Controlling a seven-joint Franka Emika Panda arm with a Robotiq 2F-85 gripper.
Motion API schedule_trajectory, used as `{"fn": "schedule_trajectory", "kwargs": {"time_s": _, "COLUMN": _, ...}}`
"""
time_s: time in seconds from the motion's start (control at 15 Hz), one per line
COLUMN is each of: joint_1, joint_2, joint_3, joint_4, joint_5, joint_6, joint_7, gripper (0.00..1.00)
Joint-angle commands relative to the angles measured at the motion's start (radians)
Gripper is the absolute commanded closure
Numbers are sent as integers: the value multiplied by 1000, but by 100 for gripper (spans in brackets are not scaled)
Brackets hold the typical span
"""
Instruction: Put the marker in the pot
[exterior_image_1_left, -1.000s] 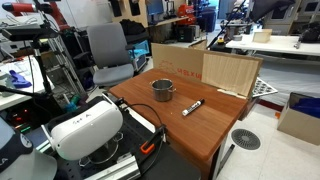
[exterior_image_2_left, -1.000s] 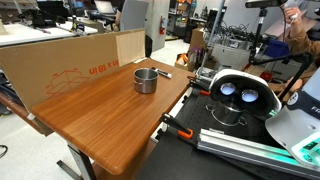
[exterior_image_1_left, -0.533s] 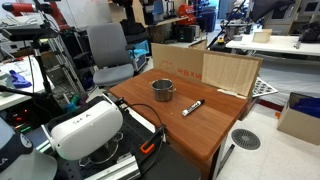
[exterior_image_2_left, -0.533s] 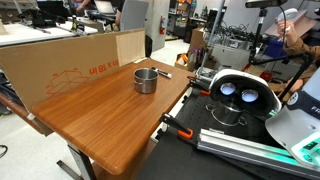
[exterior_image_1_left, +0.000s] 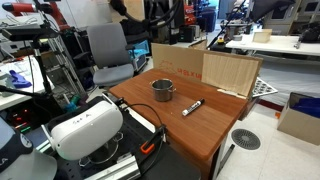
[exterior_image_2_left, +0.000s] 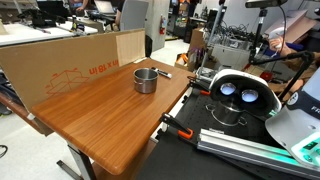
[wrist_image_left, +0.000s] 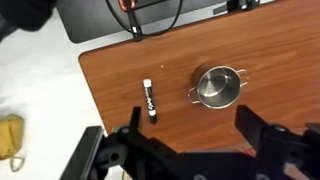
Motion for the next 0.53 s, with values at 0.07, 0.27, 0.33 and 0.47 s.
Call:
{"fn": "schedule_trajectory", "kwargs": {"time_s": 0.07, "joint_1": -6, "joint_2": 171, "joint_3": -1, "joint_4": 107, "joint_5": 37, "joint_6": 59, "joint_7": 23, "gripper": 0}}
{"fn": "schedule_trajectory", "kwargs": {"time_s": 0.27, "joint_1": -7, "joint_2": 273, "joint_3": 0, "joint_4": 172, "joint_5": 42, "joint_6": 75, "joint_7": 24, "gripper": 0}}
{"fn": "schedule_trajectory", "kwargs": {"time_s": 0.33, "joint_1": -8, "joint_2": 309, "joint_3": 0, "joint_4": 194, "joint_5": 43, "joint_6": 78, "joint_7": 21, "gripper": 0}}
{"fn": "schedule_trajectory", "kwargs": {"time_s": 0.47, "joint_1": -11, "joint_2": 383, "joint_3": -2, "joint_4": 242, "joint_5": 34, "joint_6": 75, "joint_7": 30, "gripper": 0}}
